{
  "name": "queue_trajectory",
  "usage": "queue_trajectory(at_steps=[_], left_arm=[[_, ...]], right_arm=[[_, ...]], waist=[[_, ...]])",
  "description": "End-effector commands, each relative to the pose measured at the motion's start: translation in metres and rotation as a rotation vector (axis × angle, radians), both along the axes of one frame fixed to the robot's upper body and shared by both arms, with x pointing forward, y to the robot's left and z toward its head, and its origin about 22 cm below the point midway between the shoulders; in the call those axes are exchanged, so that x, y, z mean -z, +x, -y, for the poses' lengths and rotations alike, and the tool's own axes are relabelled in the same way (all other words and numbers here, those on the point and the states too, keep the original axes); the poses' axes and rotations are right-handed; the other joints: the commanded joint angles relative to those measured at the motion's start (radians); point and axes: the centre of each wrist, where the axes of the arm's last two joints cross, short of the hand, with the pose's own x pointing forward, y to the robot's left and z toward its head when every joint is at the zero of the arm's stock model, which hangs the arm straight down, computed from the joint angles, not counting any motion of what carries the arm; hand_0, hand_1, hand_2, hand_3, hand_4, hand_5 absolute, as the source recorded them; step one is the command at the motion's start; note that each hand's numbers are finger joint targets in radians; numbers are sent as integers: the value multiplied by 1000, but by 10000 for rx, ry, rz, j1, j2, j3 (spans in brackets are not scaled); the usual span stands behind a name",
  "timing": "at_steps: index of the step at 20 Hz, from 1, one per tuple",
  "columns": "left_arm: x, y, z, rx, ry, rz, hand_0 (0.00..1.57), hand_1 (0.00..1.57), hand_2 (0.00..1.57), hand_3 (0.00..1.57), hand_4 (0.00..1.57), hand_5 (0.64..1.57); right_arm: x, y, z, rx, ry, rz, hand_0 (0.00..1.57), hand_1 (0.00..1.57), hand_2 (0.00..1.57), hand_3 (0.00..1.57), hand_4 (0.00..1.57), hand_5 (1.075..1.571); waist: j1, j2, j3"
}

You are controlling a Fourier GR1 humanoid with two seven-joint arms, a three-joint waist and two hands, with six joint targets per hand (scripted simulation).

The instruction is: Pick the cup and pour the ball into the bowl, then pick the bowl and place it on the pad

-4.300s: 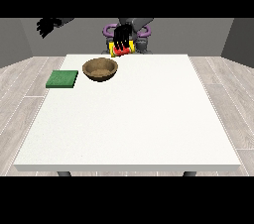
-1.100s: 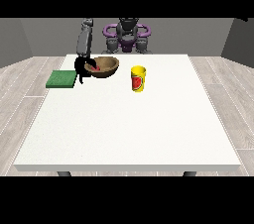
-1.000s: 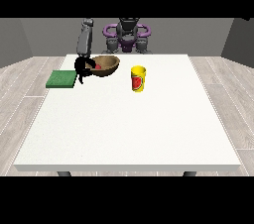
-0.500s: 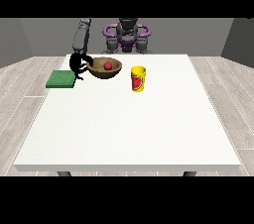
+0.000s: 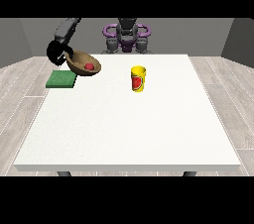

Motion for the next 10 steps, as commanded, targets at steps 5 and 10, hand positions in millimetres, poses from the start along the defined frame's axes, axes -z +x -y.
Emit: queue_trajectory(at_steps=[5,10], left_arm=[[-28,-2,4,202,381,1510,0,0,0,0,703,1560],[-18,4,11,-260,736,1991,0,0,0,0,703,1562]], right_arm=[[-50,4,76,593,-378,1818,1571,1571,1571,1373,990,1571],[-66,25,64,669,-183,2302,1571,1571,1571,1373,990,1571]], waist=[[352,1734,27],[339,2251,22]])
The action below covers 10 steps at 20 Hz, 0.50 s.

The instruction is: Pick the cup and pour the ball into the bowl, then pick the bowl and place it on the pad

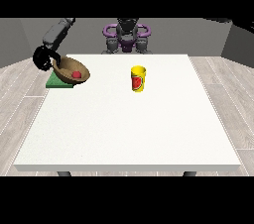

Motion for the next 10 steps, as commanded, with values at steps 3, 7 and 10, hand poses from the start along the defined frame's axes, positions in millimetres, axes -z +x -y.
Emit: queue_trajectory(at_steps=[3,7,10], left_arm=[[-34,-5,18,270,428,1263,0,0,0,0,670,1559],[-44,-18,18,-296,276,1923,0,0,0,0,690,1560],[-48,-27,15,-130,110,1741,0,0,0,0,695,1560]], right_arm=[[3,-13,41,823,-105,1297,1571,1571,1571,374,990,1570],[2,-29,66,913,-361,1536,1571,1571,1571,0,984,1571],[-12,-37,85,1072,-487,1503,1571,1571,1571,0,986,1571]], waist=[[384,1242,32],[144,1611,34],[103,1665,28]])
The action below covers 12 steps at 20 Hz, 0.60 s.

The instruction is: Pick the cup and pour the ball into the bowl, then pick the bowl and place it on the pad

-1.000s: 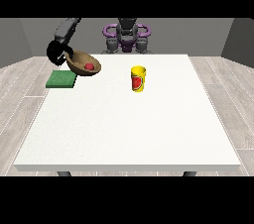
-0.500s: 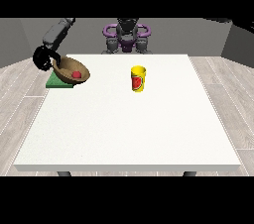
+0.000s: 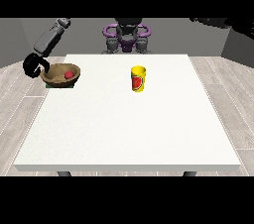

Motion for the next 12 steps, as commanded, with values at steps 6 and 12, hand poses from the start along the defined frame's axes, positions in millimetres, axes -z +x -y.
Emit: queue_trajectory(at_steps=[6,12], left_arm=[[6,-21,-5,309,28,-98,0,0,0,0,696,1557],[0,-31,-21,215,-234,113,0,0,0,0,683,1557]], right_arm=[[-3,-14,25,113,-294,-91,1571,1571,1571,0,981,1569],[22,-21,20,-275,-421,-506,1571,1571,1571,822,999,1565]], waist=[[181,-18,-15],[57,79,-14]])
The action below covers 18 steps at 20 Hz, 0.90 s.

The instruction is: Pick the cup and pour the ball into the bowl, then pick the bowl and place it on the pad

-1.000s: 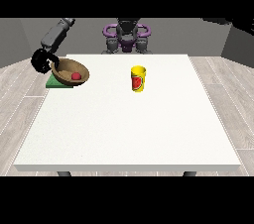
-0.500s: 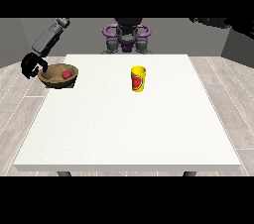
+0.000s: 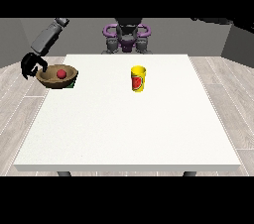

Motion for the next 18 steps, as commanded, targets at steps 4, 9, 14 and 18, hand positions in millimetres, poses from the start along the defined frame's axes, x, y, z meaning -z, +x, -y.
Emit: queue_trajectory(at_steps=[4,9,14,18], left_arm=[[23,1,4,262,-165,-1029,0,0,0,0,667,1555],[24,7,-21,-608,-362,-1347,0,0,0,0,654,1544],[-1,-9,-24,-92,-171,-1028,0,0,0,0,645,1540],[26,6,0,304,-303,-1596,0,0,0,0,761,1544]], right_arm=[[33,4,-19,-294,370,-1430,1571,1571,1571,1056,988,1563],[20,19,-29,-631,632,-2155,1571,1571,1571,1401,952,1545],[13,-9,7,882,943,-2224,669,669,301,523,0,1535],[23,-2,-5,1110,1010,-2906,0,0,0,0,0,1485]], waist=[[145,-1073,-6],[-559,-1522,-19],[17,-1110,1],[-38,-2146,-1]])
